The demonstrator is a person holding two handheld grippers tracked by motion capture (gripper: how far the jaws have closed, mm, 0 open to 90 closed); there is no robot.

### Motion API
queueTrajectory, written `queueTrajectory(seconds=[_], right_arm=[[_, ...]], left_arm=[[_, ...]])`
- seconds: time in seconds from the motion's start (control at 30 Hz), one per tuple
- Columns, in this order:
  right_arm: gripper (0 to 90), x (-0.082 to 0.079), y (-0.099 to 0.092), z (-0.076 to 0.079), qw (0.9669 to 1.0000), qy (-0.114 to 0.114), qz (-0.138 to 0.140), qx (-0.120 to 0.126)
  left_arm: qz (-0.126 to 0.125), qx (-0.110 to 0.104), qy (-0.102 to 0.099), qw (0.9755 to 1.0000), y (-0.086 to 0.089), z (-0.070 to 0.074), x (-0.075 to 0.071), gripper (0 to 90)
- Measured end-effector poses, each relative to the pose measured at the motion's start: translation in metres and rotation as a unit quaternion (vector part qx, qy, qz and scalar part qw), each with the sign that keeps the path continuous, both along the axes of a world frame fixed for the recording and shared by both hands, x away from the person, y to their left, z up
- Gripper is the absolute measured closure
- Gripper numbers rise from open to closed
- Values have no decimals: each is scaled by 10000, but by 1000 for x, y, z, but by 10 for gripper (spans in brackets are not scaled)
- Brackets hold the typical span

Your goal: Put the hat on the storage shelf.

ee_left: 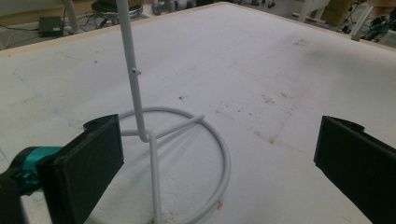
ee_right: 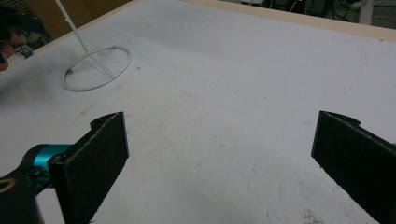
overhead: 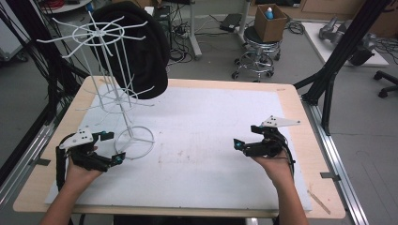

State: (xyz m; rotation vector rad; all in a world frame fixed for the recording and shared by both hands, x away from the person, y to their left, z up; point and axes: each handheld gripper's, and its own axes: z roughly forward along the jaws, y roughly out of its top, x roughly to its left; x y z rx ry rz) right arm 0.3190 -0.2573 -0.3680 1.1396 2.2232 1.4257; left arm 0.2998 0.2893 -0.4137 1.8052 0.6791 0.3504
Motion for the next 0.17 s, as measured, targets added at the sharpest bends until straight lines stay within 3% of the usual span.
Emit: queueTrajectory(seconds=[0.17], right_arm=[[29, 1, -1, 0, 10000, -14, 22, 12]], left_arm=[[-12, 22, 7, 10000, -1, -1, 1, 17]])
